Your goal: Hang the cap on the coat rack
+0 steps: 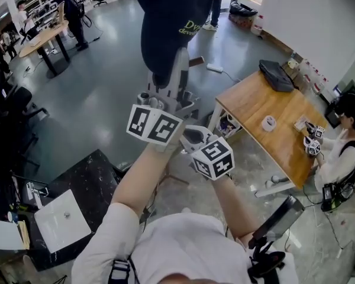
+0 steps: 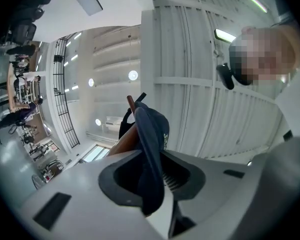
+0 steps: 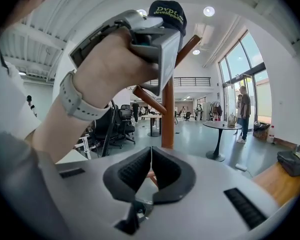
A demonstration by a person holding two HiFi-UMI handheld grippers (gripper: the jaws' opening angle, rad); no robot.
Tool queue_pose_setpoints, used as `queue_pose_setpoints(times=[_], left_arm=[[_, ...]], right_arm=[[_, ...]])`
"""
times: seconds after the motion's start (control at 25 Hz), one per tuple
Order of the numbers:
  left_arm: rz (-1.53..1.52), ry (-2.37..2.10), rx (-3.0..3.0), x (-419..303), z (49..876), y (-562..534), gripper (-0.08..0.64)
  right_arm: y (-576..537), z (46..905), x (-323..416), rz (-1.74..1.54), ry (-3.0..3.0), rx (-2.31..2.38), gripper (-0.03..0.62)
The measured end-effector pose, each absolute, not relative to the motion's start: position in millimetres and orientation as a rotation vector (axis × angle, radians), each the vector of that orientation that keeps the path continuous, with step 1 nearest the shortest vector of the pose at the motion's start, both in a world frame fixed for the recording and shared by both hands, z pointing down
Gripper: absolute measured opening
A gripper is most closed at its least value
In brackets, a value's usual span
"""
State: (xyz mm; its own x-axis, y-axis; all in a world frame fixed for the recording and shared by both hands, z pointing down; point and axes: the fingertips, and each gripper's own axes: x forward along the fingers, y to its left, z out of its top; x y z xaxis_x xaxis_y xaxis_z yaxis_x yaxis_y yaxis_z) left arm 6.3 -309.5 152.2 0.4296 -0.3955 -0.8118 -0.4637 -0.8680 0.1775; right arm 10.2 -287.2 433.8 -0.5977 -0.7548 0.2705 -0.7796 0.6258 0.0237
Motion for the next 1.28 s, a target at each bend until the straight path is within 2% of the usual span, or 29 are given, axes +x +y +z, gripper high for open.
queue_pose_setpoints(times=[0.32, 0.68, 1.28], left_arm=[[1.514, 0.668, -2.578, 2.2, 148.6, -297.6, 0.164], [1.469, 0.709, -2.559, -2.8, 142.0, -266.0, 0.173], [1.424, 0.824, -2.746, -16.3, 232.8, -254.7, 0.187]], right_arm=[[-285.4, 441.0, 15.2, 0.176, -2.607, 1.246, 0.023], [-277.5, 443.3, 14.6, 0.182, -2.626, 1.235, 0.023], [-262.0, 471.6, 9.9, 0.266, -2.646, 1.179, 0.023]])
